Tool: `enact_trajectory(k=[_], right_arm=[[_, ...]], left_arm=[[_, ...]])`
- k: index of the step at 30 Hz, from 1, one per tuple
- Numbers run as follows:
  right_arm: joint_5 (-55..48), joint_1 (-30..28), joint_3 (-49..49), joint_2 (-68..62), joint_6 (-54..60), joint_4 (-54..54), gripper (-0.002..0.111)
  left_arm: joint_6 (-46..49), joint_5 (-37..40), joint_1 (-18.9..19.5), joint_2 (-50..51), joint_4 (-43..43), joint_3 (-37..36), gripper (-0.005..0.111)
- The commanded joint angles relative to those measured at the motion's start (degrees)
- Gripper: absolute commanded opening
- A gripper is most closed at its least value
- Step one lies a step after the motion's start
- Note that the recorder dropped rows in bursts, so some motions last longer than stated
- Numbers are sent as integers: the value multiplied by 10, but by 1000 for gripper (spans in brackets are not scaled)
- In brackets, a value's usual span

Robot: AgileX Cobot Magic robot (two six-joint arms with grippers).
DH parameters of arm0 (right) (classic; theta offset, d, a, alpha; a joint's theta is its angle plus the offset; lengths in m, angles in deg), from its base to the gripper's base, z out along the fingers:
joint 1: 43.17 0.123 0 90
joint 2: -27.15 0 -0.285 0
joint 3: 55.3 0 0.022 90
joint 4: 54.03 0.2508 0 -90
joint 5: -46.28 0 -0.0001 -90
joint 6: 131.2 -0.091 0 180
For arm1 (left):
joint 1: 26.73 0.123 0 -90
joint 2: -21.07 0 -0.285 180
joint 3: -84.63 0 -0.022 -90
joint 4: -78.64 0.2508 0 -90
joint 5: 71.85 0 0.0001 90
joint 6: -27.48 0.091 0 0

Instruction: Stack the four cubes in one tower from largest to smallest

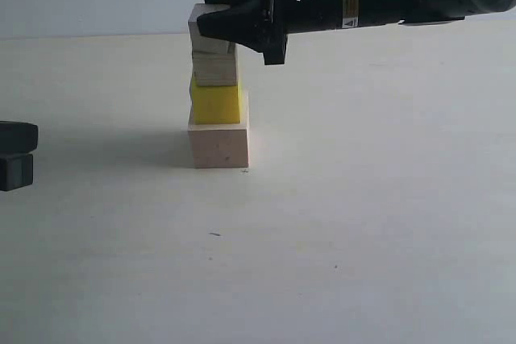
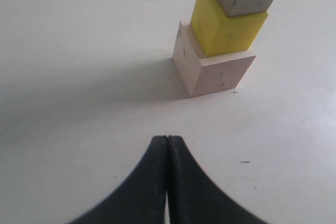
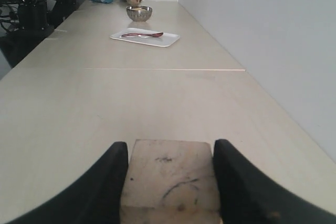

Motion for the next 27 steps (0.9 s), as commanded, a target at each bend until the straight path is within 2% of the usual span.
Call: enact_trajectory(k=[1, 27], right_arm=[[4, -7, 3, 0, 6, 0, 20], [14, -7, 14, 0, 26, -11, 20]], left_arm=[[-4, -2, 0, 2, -2, -2, 0], [-4, -1, 0, 2, -12, -2, 0]])
